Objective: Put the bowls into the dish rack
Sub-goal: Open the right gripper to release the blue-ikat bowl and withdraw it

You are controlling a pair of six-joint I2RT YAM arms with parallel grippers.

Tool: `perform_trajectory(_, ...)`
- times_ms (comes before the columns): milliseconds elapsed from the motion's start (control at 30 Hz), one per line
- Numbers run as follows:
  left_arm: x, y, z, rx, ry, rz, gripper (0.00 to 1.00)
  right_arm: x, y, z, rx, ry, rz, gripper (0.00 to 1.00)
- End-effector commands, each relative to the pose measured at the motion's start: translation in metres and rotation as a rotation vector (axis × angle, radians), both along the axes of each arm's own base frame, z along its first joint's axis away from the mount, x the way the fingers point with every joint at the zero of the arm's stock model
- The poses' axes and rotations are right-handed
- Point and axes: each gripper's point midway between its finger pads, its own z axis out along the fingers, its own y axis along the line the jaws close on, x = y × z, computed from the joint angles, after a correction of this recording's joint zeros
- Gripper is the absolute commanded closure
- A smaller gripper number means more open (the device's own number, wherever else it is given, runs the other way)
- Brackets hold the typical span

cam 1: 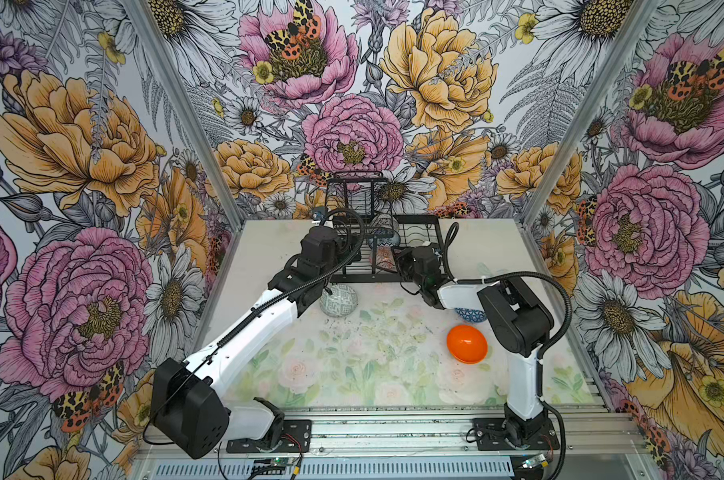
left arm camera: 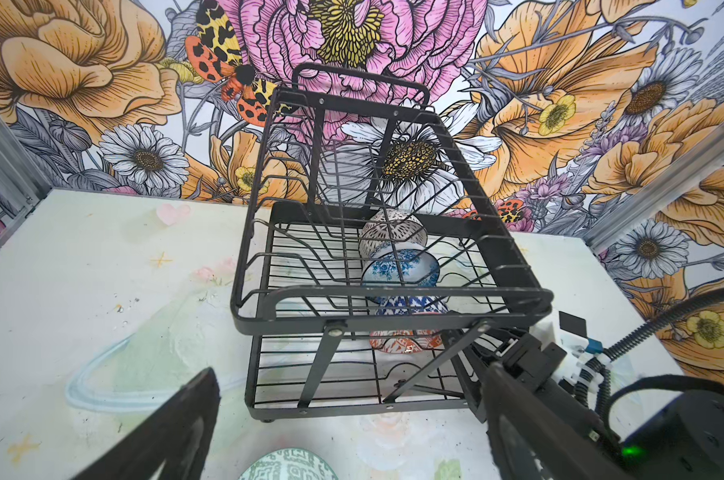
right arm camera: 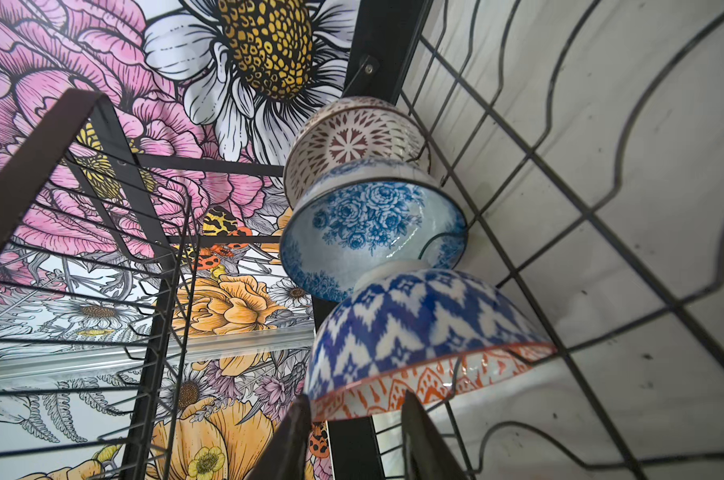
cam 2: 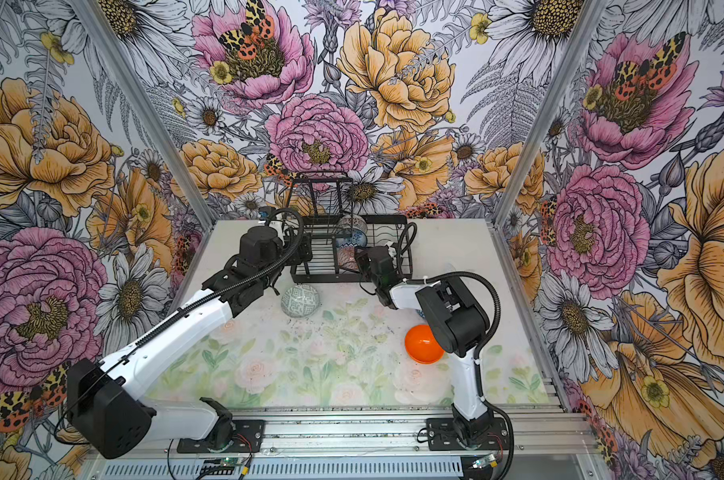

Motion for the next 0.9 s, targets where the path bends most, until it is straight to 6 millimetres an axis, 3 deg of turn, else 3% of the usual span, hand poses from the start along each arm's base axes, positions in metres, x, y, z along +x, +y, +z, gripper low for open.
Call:
perform_trajectory(0, 0.0, -0.009, 0.005, -0.009, -0.011, -0.022, 0.01, -0.001, -0.012, 0.022, -0.014, -0.048, -0.02, 0.61)
perform_trajectory(467, -0.007, -0.013, -0.005, -0.017, 0.011, -0.026, 0.01, -0.015, -0.023, 0.018, -0.051, -0.036, -0.021, 0.47)
perform_trajectory(867, -0.012, -0.01, -0.011, -0.01, 0.022, -0.021, 0.01, -0.03, -0.024, 0.024, -0.161, -0.034, 0.041, 0.18)
